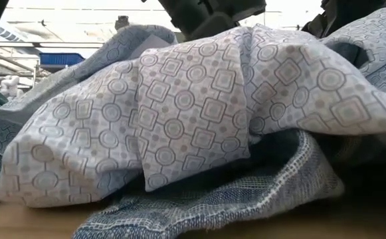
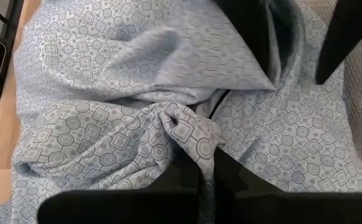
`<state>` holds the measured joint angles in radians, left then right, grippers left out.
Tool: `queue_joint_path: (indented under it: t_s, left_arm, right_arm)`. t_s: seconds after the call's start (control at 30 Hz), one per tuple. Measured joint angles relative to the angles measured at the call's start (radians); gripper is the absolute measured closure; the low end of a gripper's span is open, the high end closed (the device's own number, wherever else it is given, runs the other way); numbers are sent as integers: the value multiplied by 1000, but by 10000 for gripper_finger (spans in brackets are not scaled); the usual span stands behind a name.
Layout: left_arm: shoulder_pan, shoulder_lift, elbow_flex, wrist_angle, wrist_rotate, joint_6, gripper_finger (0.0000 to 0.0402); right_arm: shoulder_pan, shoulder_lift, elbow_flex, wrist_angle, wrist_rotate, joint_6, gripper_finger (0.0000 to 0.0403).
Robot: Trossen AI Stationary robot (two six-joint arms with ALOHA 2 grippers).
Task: Sort clothes
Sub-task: Put the light blue shirt into the white laundry bin
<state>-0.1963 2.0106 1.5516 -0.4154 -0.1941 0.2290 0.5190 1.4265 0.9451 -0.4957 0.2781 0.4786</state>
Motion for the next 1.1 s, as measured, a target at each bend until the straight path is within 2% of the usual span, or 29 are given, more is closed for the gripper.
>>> queue_joint_path:
  t_s: [0.07,0.13,0.27,0.33,0.47,0.6,0.73,0.83,0.97,1.1]
  left_arm:
    - [1,1,0,-1,60,-11,231]
    - [0,8,-3,-21,75,-15,237]
    - [1,27,-2,-37,109,-57,269]
    - [0,45,-3,-43,109,-60,298]
    - [-12,46,-3,-21,88,-65,382]
    - [-37,20,10,-32,8,-66,391]
    - [-62,-52,33,-22,-17,-66,392]
    - [-79,-106,34,-4,-16,-66,392]
    - [-93,-139,36,37,-4,-91,392]
    - [-93,-129,36,42,82,-121,392]
  right_arm:
    - [0,0,0,4,0,-1,403]
    - [0,0,0,6,0,-4,403]
    - [0,0,0,10,2,-4,403]
    - [0,0,0,24,3,-9,403]
    - [0,0,0,57,5,-28,403]
    - [0,0,0,67,7,-45,402]
    - [0,-2,2,65,8,-63,399]
    - [0,-3,13,92,13,-95,401]
    - [0,-8,17,218,32,-174,402]
    - [2,-7,18,254,19,-209,402]
